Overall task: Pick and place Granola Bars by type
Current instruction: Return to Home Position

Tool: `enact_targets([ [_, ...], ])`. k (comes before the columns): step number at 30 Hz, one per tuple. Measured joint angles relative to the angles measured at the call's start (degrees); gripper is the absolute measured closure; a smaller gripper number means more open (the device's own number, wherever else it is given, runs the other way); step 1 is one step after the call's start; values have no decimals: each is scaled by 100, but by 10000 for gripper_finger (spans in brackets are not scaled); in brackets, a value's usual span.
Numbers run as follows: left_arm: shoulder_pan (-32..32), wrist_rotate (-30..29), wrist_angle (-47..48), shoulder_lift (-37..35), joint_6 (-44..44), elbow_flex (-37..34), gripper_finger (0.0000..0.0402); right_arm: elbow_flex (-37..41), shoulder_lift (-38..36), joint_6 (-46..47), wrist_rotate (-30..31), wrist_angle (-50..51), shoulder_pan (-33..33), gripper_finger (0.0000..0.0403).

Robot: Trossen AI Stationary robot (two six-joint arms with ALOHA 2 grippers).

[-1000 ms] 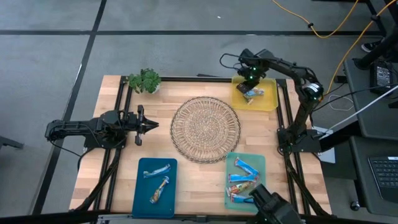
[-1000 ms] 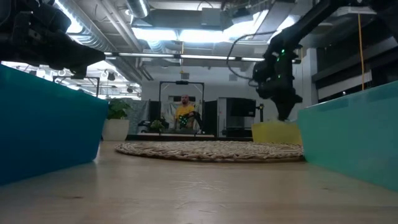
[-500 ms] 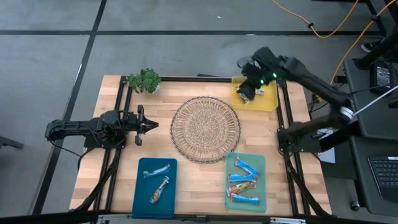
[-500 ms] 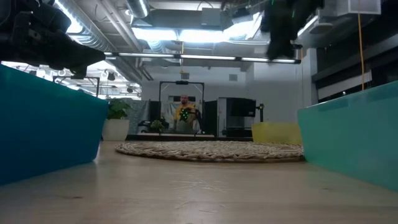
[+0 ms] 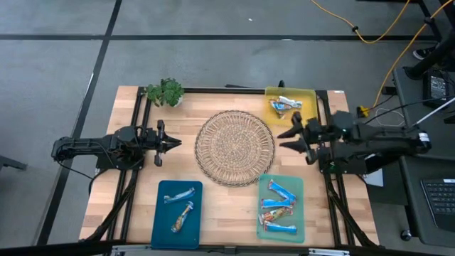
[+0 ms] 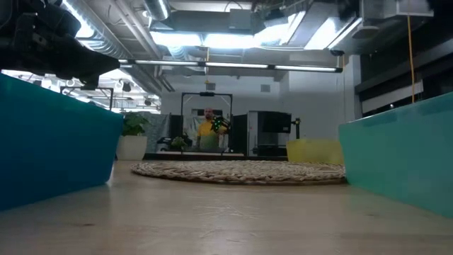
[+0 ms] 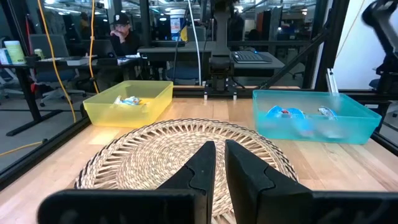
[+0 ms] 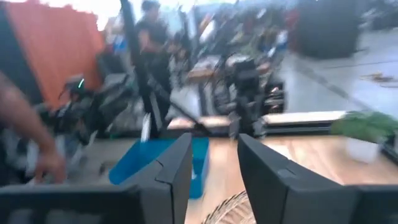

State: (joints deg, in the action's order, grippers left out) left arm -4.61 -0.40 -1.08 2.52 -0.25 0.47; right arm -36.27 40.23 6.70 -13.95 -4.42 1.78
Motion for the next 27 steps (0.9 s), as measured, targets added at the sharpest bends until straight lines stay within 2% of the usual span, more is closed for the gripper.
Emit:
enact_targets([
  [3, 1, 0, 0, 0, -2, 0, 370, 1011, -935, 380, 403, -635, -44, 279],
  [6, -1, 0, 0, 0, 0, 0, 370, 1940, -1940, 645, 483, -1353, -50, 288],
  [13, 1, 0, 0, 0, 0, 0, 370, 3435, -4034, 327, 535, -2109, -50, 297],
  [14, -1, 0, -2, 0, 0, 0, 370, 3561, -3999, 195, 528, -2290, -48, 297],
  [17, 0, -2, -12, 4, -2, 0, 370, 3580, -3841, -228, 525, -1962, -50, 297],
  [24, 0, -50, -41, 9, 0, 0, 370, 3591, -3852, -729, 612, -468, -48, 297],
  [27, -1, -94, -40, 9, 0, 0, 370, 3591, -3854, -660, 571, 23, -48, 297],
])
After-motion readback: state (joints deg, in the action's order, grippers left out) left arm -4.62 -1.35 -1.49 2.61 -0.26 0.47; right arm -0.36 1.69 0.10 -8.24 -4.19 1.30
